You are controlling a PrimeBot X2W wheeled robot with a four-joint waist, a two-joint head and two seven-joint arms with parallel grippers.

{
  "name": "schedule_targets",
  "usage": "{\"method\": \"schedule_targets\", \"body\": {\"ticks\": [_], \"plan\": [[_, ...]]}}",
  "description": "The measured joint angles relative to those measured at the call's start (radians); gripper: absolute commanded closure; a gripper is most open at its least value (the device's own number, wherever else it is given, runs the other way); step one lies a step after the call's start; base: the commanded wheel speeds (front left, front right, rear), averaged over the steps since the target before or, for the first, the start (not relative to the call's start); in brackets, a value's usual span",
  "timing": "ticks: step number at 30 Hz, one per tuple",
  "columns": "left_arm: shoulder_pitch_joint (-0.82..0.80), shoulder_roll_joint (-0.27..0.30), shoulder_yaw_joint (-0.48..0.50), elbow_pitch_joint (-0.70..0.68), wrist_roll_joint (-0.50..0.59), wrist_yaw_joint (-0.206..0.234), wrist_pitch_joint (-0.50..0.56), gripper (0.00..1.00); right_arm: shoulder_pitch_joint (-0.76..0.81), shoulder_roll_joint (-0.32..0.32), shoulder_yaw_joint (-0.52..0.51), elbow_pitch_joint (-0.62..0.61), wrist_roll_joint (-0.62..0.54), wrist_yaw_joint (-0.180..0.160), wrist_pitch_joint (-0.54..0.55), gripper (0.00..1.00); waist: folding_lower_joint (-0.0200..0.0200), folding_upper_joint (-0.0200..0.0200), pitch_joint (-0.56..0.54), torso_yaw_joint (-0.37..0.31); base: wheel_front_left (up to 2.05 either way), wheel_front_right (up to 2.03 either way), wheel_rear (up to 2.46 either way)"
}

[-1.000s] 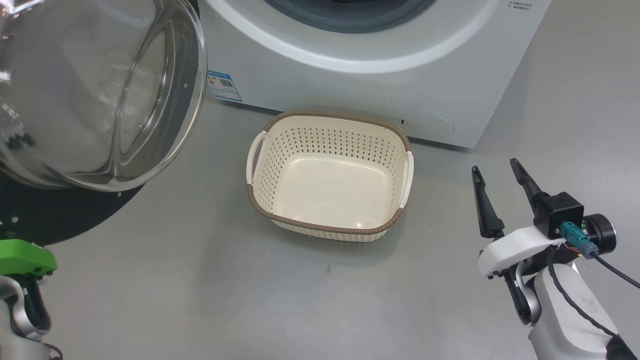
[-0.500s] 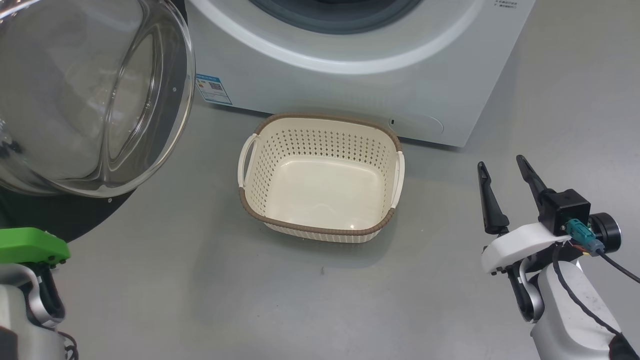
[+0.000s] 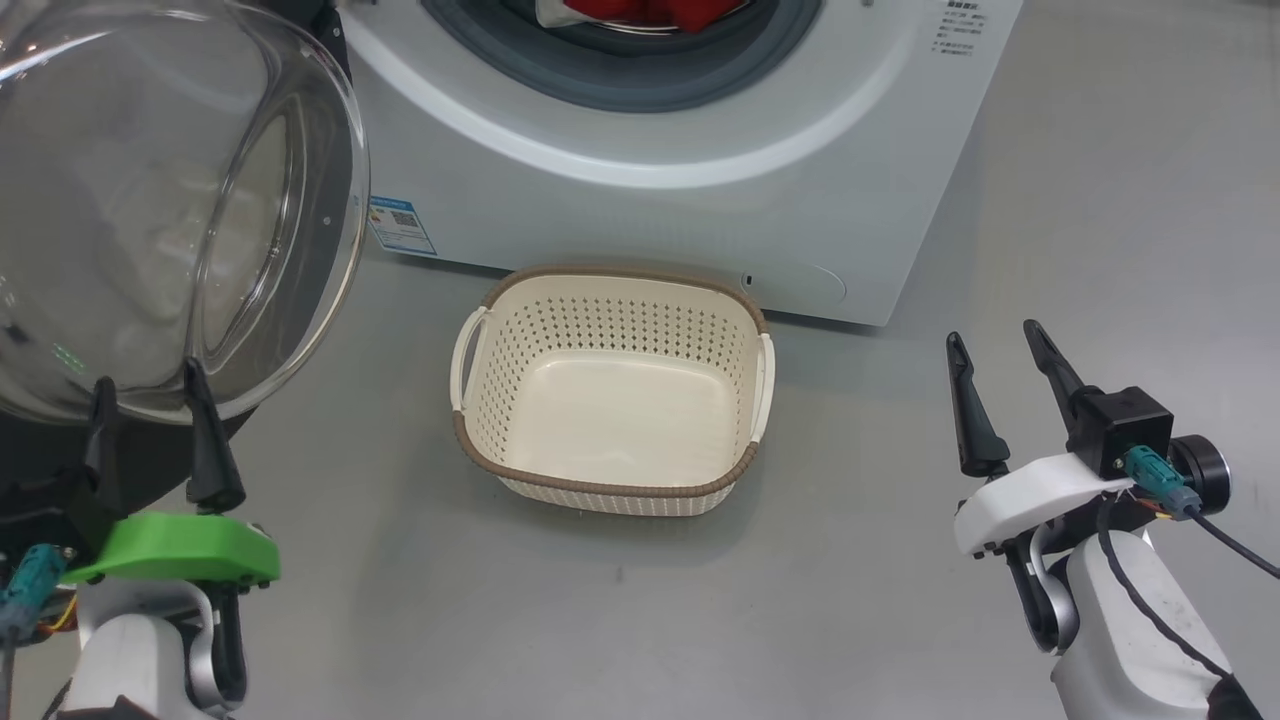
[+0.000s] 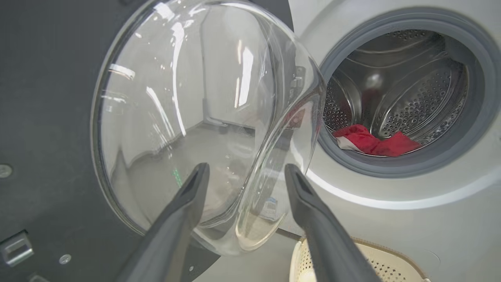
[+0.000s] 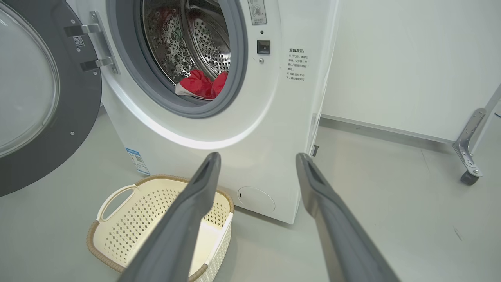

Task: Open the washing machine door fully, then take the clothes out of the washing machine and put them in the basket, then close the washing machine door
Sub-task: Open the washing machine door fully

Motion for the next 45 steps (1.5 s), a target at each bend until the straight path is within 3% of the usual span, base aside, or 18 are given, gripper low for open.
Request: {"method": "schedule_targets", "body": {"ticks": [14, 32, 45], "plan": [[0.088, -0.002, -0.046, -0.089, 0.068, -0.066, 0.0, 0.0, 0.044, 0.016, -0.001, -0.029, 0.0, 0.007, 0.0, 0.0, 0.0, 0.0, -0.048, -0.118, 0.0, 0.0, 0.0], [0.213, -0.006, -0.087, -0.082, 0.101, -0.077, 0.0, 0.0, 0.133, 0.026, -0.002, -0.077, 0.001, 0.009, 0.0, 0.0, 0.0, 0.0, -0.103, -0.275, 0.0, 0.0, 0.0], [0.238, -0.007, -0.111, -0.106, 0.104, -0.084, 0.0, 0.0, 0.163, 0.03, -0.013, -0.125, 0.001, 0.007, 0.0, 0.0, 0.0, 0.0, -0.134, -0.293, 0.0, 0.0, 0.0]]}}
